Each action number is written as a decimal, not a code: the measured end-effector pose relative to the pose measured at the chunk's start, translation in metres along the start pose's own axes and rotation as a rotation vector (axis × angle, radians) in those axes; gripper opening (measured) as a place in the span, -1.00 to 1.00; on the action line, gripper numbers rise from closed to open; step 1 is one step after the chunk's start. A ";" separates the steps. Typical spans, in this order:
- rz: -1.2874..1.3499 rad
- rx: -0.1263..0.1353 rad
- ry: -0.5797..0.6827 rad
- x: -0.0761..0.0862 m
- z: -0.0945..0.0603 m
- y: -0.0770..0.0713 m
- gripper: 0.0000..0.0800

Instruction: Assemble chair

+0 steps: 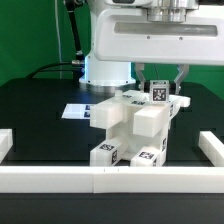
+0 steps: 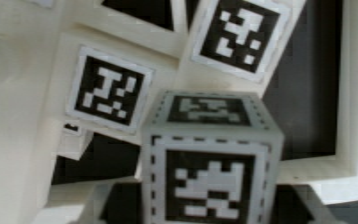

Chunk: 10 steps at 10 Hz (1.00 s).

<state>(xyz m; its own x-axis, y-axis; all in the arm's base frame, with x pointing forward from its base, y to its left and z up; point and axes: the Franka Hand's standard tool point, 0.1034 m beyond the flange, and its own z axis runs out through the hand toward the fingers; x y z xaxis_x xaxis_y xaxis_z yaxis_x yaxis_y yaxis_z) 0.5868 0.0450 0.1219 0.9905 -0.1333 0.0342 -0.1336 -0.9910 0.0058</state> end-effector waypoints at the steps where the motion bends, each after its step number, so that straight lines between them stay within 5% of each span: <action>1: 0.020 0.000 0.000 0.000 0.000 0.000 -0.29; 10: 0.562 0.001 -0.001 0.000 0.001 0.000 -0.28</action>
Offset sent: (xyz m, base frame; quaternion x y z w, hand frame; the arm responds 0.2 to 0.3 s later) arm 0.0000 0.0000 0.0000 0.0000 0.0000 0.1938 0.9810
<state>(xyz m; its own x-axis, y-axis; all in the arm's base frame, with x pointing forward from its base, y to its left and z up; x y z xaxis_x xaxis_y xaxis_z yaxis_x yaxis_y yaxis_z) 0.5865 0.0455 0.1212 0.7670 -0.6409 0.0304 -0.6408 -0.7676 -0.0138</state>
